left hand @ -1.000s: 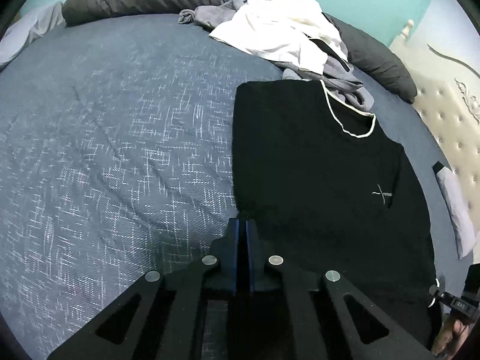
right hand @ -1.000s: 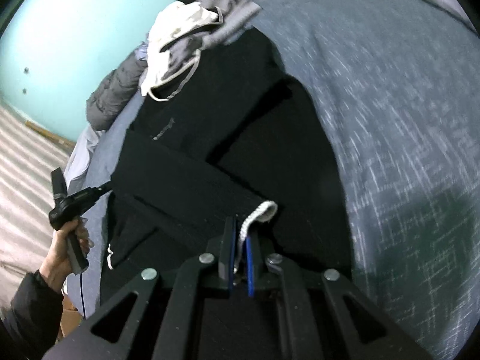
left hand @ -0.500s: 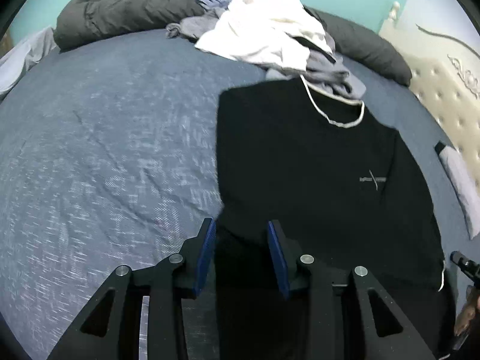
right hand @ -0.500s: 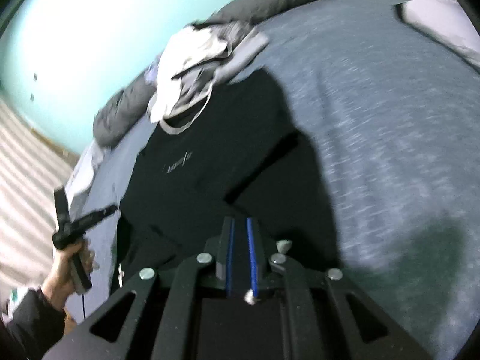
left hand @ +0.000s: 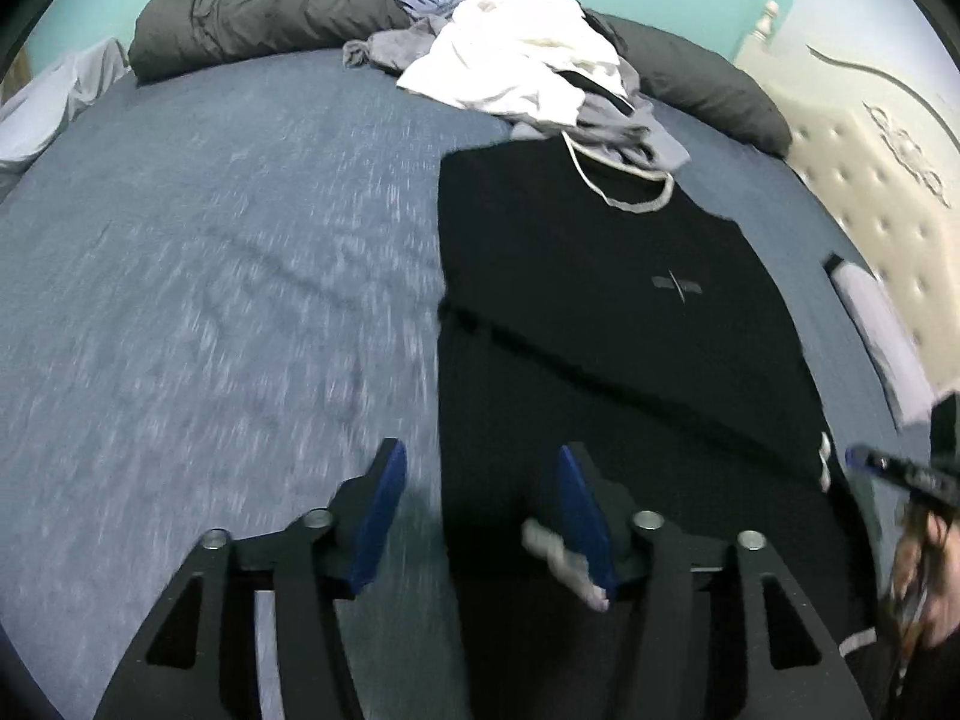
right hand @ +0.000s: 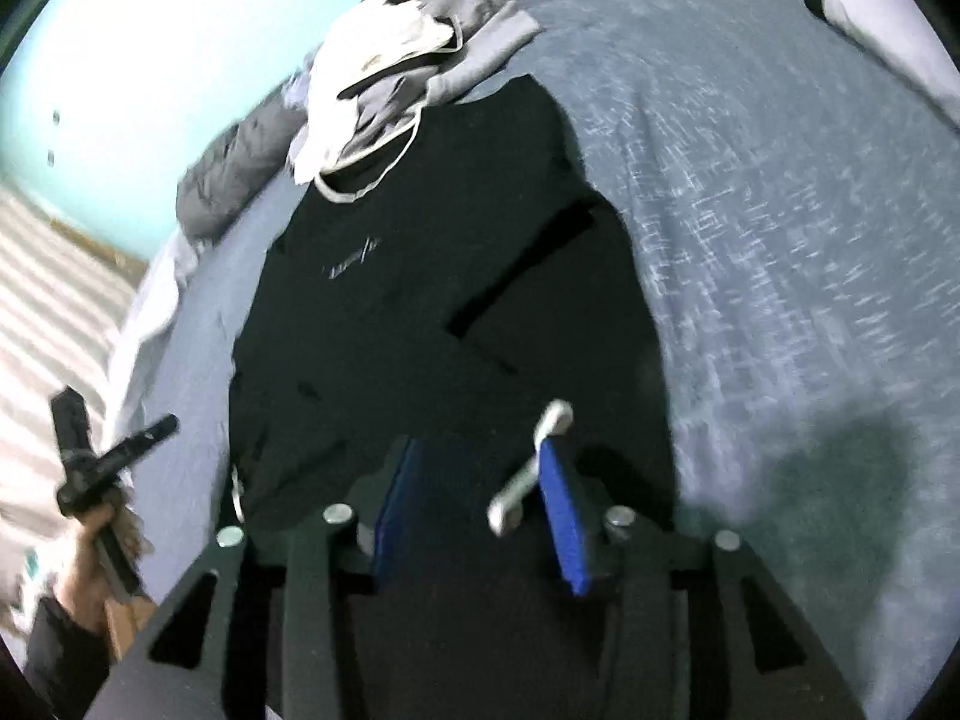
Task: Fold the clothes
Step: 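Open both grippers and lift them off the folded sweatshirt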
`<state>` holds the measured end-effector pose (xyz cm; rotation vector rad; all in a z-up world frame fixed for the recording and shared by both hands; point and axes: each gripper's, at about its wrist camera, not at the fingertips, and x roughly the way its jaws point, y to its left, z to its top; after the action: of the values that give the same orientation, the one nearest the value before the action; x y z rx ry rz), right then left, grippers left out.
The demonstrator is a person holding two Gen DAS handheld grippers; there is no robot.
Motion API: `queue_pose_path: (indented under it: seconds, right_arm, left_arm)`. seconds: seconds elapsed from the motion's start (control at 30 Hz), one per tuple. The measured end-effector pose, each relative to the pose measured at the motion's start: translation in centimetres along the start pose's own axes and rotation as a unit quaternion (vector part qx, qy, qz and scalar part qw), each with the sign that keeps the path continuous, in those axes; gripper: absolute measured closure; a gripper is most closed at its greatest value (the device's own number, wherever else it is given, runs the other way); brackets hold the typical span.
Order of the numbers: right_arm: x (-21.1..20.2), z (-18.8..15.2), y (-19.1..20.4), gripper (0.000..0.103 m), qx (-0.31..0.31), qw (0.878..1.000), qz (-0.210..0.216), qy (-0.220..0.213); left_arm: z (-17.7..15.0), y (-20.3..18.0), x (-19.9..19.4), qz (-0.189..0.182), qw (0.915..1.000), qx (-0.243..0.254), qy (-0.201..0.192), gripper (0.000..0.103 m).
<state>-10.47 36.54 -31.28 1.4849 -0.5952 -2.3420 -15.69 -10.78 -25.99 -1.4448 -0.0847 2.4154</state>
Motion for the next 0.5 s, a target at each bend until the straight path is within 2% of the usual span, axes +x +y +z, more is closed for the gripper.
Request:
queue_pose_path:
  seconds: [0.1, 0.3, 0.5]
  right_arm:
    - [-1.4, -1.0, 0.5, 0.054, -0.026, 0.999, -0.016, 0.029]
    - [-4.7, -5.3, -1.2, 0.050, -0.025, 0.997, -0.026, 0.070]
    - [-6.2, -9.3, -2.6, 0.050, 0.002, 0.994, -0.010, 0.109]
  left_arm:
    - [-2.6, 0.4, -2.0, -0.007, 0.9997, 0.001, 0.025, 0.041]
    - [-8.5, -0.5, -4.9, -0.014, 0.9980, 0.026, 0.055, 0.040]
    - [-12.5, -0.1, -5.1, -0.043, 0.9947, 0.000, 0.093, 0.040]
